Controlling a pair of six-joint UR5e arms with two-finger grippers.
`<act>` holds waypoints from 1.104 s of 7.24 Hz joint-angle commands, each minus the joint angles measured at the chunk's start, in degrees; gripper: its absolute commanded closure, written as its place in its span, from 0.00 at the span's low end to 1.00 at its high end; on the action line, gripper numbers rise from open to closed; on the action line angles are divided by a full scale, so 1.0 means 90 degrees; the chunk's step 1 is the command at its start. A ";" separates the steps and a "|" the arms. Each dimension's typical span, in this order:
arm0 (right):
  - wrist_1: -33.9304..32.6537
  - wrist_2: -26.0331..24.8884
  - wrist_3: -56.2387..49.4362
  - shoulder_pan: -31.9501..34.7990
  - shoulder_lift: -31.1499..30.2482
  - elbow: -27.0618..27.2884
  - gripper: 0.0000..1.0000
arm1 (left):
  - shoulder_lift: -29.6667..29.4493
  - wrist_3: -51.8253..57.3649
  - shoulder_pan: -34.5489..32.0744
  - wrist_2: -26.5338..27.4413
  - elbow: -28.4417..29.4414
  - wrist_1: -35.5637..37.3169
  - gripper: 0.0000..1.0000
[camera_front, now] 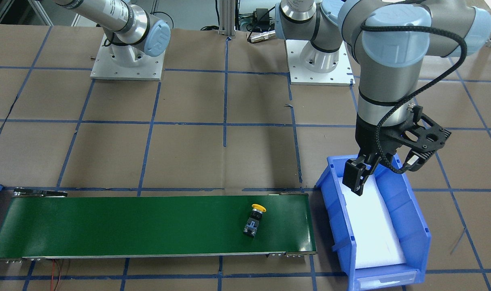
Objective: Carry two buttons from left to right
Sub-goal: 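Place yellow button on belt with left gripper while right gripper releases red button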
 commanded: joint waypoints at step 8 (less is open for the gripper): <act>0.0016 0.0199 0.0853 0.2709 -0.1065 0.0308 0.00 | 0.0145 0.5304 -0.0050 -0.0516 0.0036 -0.1158 0.00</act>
